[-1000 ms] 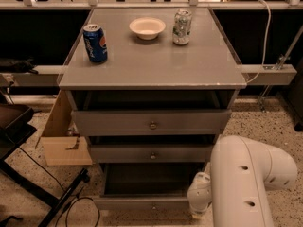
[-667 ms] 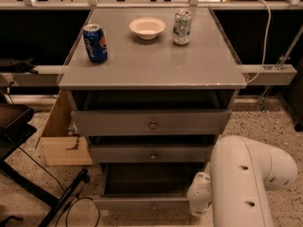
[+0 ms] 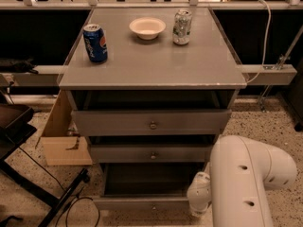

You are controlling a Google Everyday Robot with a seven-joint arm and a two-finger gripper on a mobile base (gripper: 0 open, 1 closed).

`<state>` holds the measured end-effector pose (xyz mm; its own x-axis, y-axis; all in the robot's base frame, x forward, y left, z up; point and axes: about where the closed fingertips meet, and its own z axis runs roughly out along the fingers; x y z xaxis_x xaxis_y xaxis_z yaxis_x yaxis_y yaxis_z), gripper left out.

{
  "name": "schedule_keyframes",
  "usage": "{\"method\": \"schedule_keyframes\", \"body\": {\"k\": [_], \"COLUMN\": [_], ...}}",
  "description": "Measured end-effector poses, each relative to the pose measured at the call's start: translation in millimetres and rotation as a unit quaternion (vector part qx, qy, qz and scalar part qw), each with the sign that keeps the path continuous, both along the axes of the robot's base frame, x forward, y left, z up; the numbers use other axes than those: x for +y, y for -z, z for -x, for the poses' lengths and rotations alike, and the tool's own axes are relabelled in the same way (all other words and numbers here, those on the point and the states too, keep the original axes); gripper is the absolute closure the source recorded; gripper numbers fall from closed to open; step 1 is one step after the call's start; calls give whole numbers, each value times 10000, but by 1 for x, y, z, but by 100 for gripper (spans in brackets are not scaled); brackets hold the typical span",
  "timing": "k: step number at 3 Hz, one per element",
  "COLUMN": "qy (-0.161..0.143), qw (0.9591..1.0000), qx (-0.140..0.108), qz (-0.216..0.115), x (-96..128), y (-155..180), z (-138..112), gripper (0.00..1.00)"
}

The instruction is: Open bottom drawer

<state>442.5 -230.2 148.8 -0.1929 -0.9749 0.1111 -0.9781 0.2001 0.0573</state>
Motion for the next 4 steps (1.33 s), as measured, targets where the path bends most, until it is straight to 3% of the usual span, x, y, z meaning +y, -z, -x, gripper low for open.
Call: {"method": "schedule_keyframes", "body": {"k": [4], "qy": [1], "qw": [10000], "qx": [0], "qz": [-1], "x": [0], "y": [-7], "z": [-10], "gripper": [100]}}
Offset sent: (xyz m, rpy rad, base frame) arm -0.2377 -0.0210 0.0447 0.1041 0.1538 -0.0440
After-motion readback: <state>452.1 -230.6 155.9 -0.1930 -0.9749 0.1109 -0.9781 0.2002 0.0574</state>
